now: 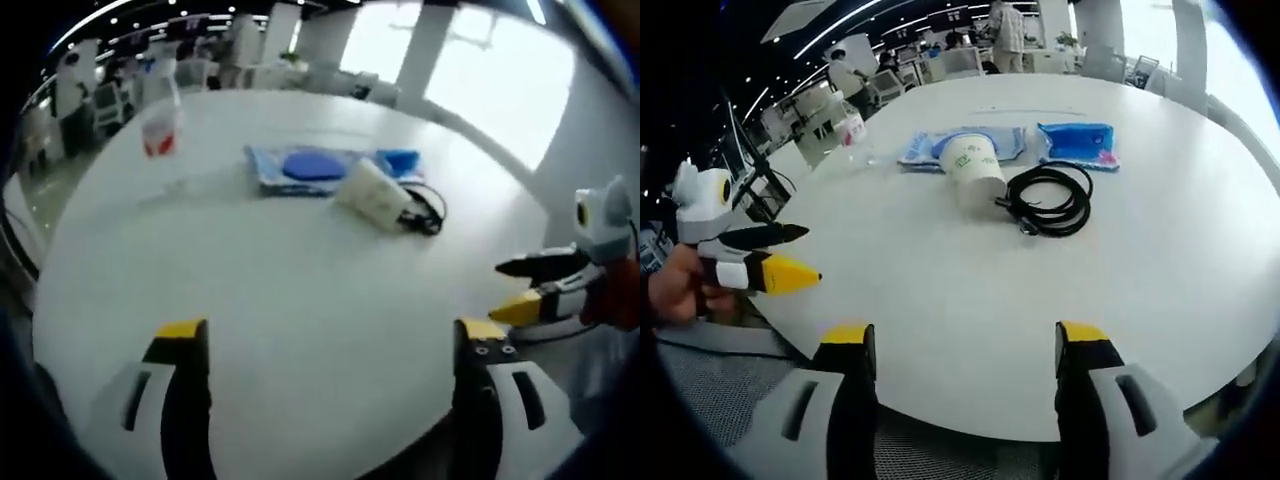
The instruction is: Arrange the tabletop items into an orderly group along one side of the table until the central work area is clear of visible clutter.
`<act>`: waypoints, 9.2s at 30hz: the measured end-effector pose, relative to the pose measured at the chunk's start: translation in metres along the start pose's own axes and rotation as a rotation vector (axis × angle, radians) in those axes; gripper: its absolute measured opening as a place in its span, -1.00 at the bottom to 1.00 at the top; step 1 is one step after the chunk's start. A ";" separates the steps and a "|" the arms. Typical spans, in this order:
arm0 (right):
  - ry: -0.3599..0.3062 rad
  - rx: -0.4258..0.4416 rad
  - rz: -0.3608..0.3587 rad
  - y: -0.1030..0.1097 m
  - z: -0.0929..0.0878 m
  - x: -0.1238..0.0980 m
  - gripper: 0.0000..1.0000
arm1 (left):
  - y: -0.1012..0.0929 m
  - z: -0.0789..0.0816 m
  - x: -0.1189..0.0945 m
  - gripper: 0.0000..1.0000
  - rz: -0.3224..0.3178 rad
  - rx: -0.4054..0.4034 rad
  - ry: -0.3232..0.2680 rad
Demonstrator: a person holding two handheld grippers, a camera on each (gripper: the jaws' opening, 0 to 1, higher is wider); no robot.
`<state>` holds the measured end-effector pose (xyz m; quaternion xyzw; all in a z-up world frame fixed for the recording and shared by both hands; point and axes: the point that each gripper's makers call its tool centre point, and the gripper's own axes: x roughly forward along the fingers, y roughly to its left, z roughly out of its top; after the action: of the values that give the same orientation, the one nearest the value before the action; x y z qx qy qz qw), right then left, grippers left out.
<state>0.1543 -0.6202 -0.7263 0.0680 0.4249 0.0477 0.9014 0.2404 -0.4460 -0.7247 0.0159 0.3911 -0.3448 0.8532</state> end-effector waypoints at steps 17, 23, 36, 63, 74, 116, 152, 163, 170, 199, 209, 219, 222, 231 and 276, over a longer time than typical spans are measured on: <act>0.014 0.032 0.027 0.007 -0.019 -0.012 0.43 | -0.002 -0.009 0.004 0.92 -0.014 0.009 0.024; 0.016 -0.021 0.038 0.007 -0.018 -0.016 0.42 | -0.005 -0.014 0.008 0.89 -0.029 0.030 0.033; 0.019 -0.155 0.082 0.024 -0.020 -0.016 0.37 | 0.003 -0.008 -0.009 0.90 0.007 0.064 0.048; -0.008 -0.112 0.183 0.039 -0.017 -0.022 0.32 | -0.002 -0.019 -0.035 0.86 0.109 -0.029 0.031; -0.035 -0.066 0.094 0.016 -0.011 -0.023 0.32 | -0.014 -0.006 -0.036 0.88 0.078 0.046 -0.010; -0.015 -0.216 0.185 0.014 0.110 0.018 0.22 | -0.018 0.035 -0.037 0.84 -0.029 -0.010 -0.136; -0.078 0.000 0.094 -0.029 0.058 -0.038 0.28 | -0.066 0.147 0.121 0.62 -0.443 0.191 0.093; -0.081 0.070 0.062 -0.042 0.040 -0.045 0.32 | -0.083 0.126 0.144 0.55 -0.472 0.249 0.206; -0.108 0.113 0.063 -0.044 0.045 -0.049 0.36 | -0.089 0.117 0.155 0.48 -0.471 0.319 0.264; -0.099 0.150 0.072 -0.041 0.030 -0.044 0.32 | -0.098 0.120 0.114 -1.00 -0.440 0.327 0.151; -0.084 0.127 0.094 -0.025 0.022 -0.043 0.32 | -0.041 0.142 0.088 -0.99 -0.305 0.460 0.100; -0.067 0.133 0.095 -0.021 0.008 -0.048 0.31 | 0.068 0.189 0.070 -0.99 -0.010 0.422 0.042; -0.064 0.140 0.091 -0.022 0.004 -0.050 0.31 | 0.086 0.196 0.068 -0.99 0.032 0.391 0.032; -0.049 0.168 0.081 -0.025 -0.007 -0.050 0.30 | 0.079 0.197 0.070 -0.99 0.019 0.389 0.042; -0.048 0.210 0.062 -0.033 -0.010 -0.046 0.28 | 0.088 0.166 0.116 -0.94 0.020 0.398 0.160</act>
<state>0.1182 -0.6586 -0.7028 0.1766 0.4038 0.0293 0.8972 0.4551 -0.4944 -0.7098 0.2155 0.3816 -0.4044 0.8028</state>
